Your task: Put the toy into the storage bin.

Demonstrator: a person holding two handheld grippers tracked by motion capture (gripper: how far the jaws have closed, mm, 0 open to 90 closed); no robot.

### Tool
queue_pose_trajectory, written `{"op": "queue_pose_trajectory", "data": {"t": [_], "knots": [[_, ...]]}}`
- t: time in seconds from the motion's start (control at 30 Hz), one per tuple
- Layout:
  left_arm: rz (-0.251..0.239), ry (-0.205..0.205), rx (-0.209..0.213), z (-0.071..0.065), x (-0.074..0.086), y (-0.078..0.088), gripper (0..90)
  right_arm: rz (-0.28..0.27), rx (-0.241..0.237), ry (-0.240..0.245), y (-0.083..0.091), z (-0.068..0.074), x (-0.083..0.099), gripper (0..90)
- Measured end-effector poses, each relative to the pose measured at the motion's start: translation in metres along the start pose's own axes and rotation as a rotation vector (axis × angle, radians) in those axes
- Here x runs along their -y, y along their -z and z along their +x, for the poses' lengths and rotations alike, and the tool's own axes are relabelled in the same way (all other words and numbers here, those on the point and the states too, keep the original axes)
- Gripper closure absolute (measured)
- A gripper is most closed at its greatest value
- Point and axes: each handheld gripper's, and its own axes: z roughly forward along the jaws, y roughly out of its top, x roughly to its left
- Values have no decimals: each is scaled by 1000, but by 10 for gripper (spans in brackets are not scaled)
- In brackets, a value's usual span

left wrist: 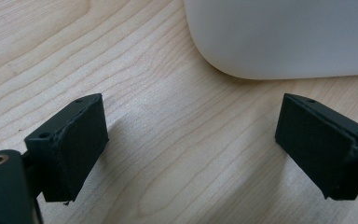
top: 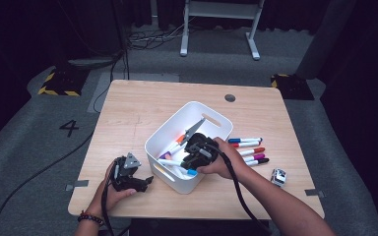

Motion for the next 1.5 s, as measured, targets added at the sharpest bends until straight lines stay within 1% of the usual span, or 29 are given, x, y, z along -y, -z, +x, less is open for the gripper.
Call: {"op": "queue_pose_trajectory", "data": {"t": [0.23, 0.27, 0.33, 0.4, 0.43, 0.47, 0.53, 0.57, 0.73, 0.77, 0.8, 0.83, 0.87, 0.93, 0.97, 1.0, 1.03, 1.07, 1.1, 1.17, 1.2, 1.23, 1.27, 1.3, 1.33, 1.37, 1.4, 1.43, 1.5], "knots": [[3, -4, 6, 0, 0, 0, 96, 22, -10, 8, -6, 11, -5, 746], [2, -4, 6, 0, 0, 0, 96, 24, -2, 8, -7, 13, -6, 743], [1, -3, 7, 0, 0, 0, 98, -8, -9, 64, -9, 11, -8, 738], [2, -4, 7, 0, 0, 0, 98, -3, -2, 60, -10, 12, -8, 701], [1, -4, 7, 0, 0, 0, 98, -2, -3, 50, -10, 12, -8, 699], [1, -4, 7, 0, 0, 0, 99, -6, -7, 58, -10, 11, -8, 707], [1, -3, 7, 0, 0, 0, 99, -6, 0, 49, -10, 10, -7, 689], [0, -2, 8, 0, 0, 0, 98, -20, -10, 45, -8, 8, -6, 673], [0, -2, 8, 0, 0, 0, 98, -65, 1, 34, 2, 4, -3, 653], [0, -2, 7, 0, 0, 0, 99, -89, -5, 25, 8, 3, 0, 647], [0, -2, 7, 0, 0, 0, 98, -89, -5, 25, 8, 3, 0, 647], [0, -2, 7, 0, 0, 0, 98, -121, -1, 28, 15, 0, 5, 638], [0, -2, 7, 0, 0, 0, 99, -121, -1, 28, 15, 0, 5, 638], [0, -2, 7, 0, 0, 0, 98, -140, 4, 16, 22, -3, 11, 626], [0, -2, 8, 0, 0, 0, 98, -168, 4, 5, 30, -7, 19, 614], [0, -2, 8, 0, 0, 0, 98, -168, 4, 5, 30, -7, 19, 614], [1, -2, 7, 0, 0, 0, 98, -189, 23, 10, 38, -11, 28, 600], [0, -2, 7, 0, 0, 0, 98, -189, 23, 10, 38, -11, 28, 600], [0, -2, 7, 0, 0, 0, 98, -212, 22, 23, 42, -13, 33, 597], [1, -2, 7, 0, 0, 0, 98, -243, 38, 24, 53, -16, 45, 580], [0, -2, 7, 0, 0, 0, 98, -256, 44, 32, 58, -18, 51, 570], [0, -2, 7, 0, 0, 0, 98, -285, 47, 49, 64, -19, 60, 568], [0, -2, 7, 0, 0, 0, 98, -292, 62, 41, 68, -19, 65, 560], [0, -2, 7, 0, 0, 0, 98, -281, 114, 64, 73, -21, 80, 541], [0, -2, 7, 0, 0, 0, 98, -281, 114, 64, 73, -21, 80, 541], [0, -2, 7, 0, 0, 0, 98, -271, 139, 64, 75, -23, 96, 522], [0, -2, 7, 0, 0, 0, 98, -271, 139, 64, 75, -23, 96, 522], [0, -2, 7, 0, 0, 0, 98, -265, 163, 74, 75, -26, 104, 512], [0, -2, 7, 0, 0, 0, 98, -252, 178, 69, 73, -31, 120, 496]]}}
